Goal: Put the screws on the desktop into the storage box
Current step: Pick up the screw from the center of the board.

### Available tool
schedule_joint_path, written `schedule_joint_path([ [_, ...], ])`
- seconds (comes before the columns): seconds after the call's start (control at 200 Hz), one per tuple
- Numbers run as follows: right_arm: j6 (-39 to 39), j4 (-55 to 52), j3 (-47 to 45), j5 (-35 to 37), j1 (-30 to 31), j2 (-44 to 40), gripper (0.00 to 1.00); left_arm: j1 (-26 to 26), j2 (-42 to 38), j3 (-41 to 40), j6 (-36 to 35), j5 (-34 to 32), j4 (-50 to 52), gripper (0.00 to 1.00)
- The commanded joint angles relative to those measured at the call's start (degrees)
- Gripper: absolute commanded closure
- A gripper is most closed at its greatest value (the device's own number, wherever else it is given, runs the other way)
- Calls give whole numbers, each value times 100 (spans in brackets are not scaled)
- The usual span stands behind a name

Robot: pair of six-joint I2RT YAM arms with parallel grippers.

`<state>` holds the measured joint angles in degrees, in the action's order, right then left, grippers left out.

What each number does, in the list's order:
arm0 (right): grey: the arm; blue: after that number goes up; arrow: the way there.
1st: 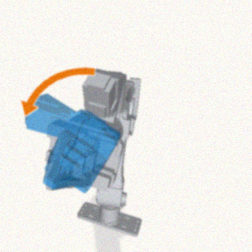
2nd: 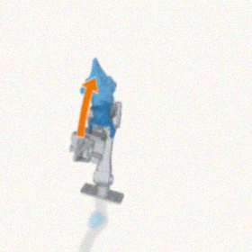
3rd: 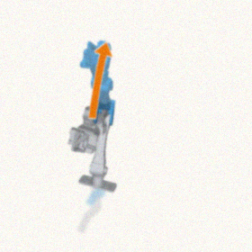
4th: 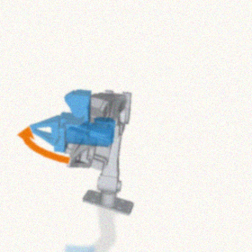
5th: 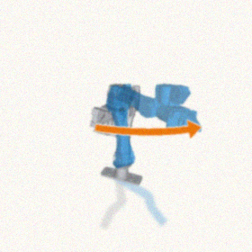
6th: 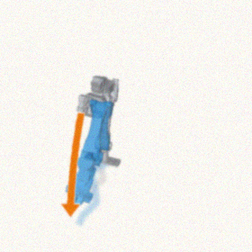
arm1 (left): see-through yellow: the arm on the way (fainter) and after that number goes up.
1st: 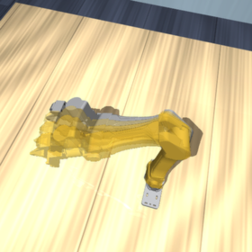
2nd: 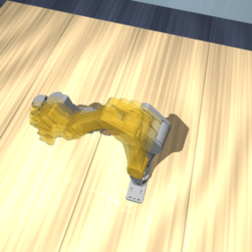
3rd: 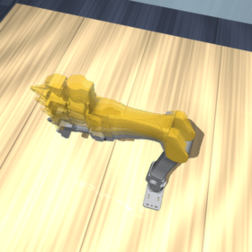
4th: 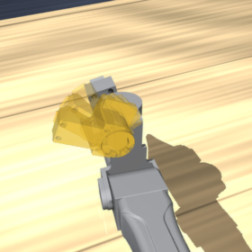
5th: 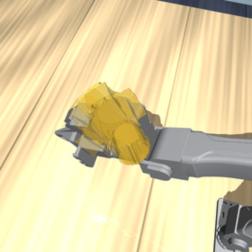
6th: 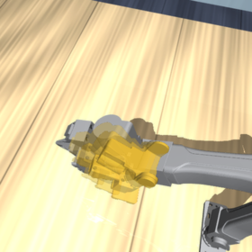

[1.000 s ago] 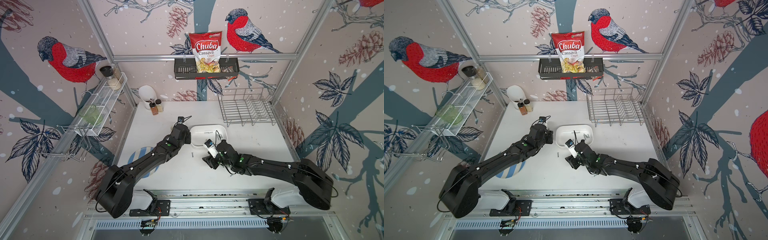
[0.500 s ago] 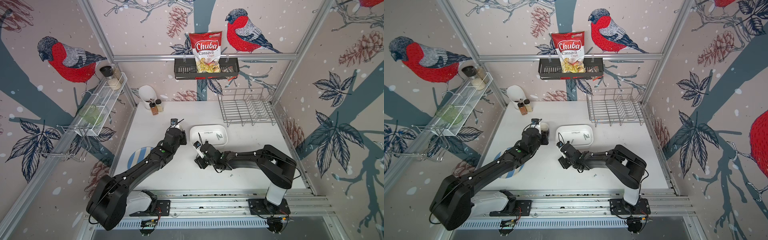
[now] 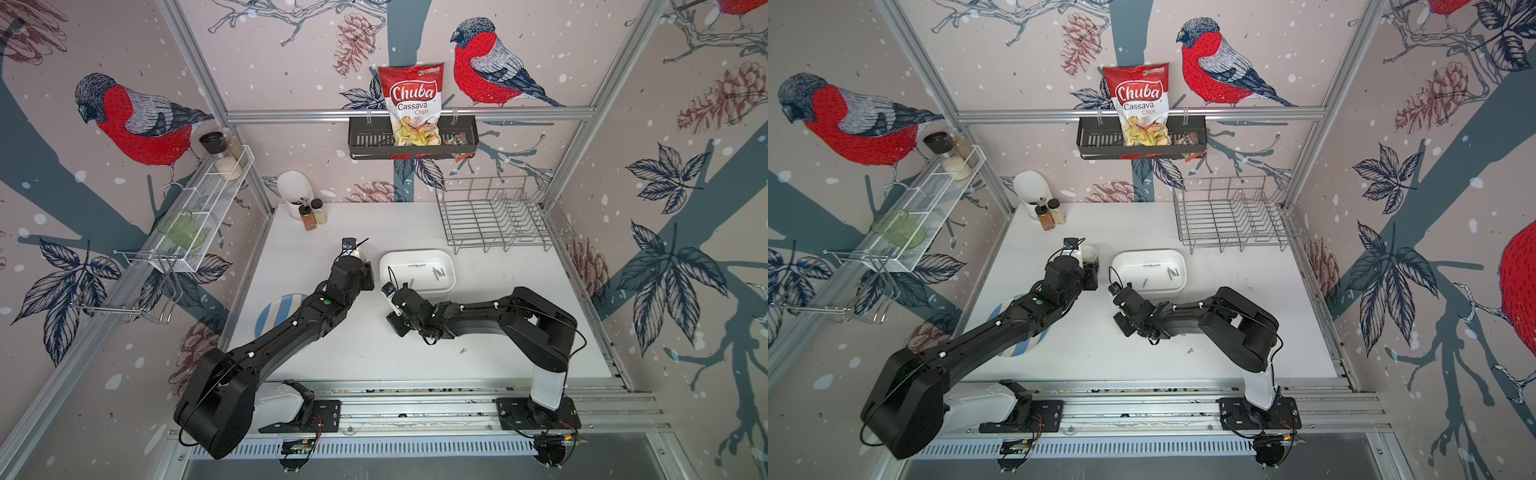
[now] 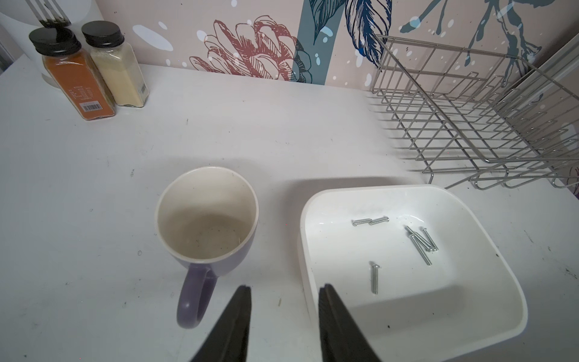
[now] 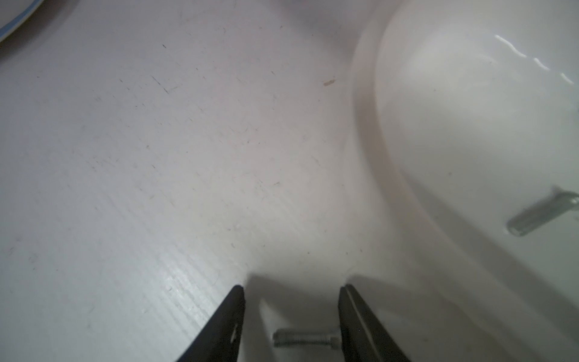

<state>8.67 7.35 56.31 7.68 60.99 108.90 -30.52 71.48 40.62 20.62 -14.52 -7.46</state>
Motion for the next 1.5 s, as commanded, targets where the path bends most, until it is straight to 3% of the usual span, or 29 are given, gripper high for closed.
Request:
schedule_joint_path([
  [0.0, -144, -408, 55, 307, 102, 46, 50, 12, -1, 29, -36, 53, -159, 60],
  [0.14, -216, -601, 13, 360, 158, -33, 57, 12, 21, 25, -36, 86, -176, 60],
  [0.37, -255, -774, -24, 252, 109, -141, 59, 19, 71, 34, -49, 134, -154, 59],
  [1.055, -295, -1031, -33, 313, 176, -149, 54, 13, 111, 34, -67, 186, -154, 58],
  [1.225, -333, -1087, 46, 237, 161, -71, 63, 15, 164, 59, -64, 220, -141, 58],
  [1.496, -324, -1202, 68, 309, 172, -66, 68, 12, 155, 43, -60, 239, -140, 58],
])
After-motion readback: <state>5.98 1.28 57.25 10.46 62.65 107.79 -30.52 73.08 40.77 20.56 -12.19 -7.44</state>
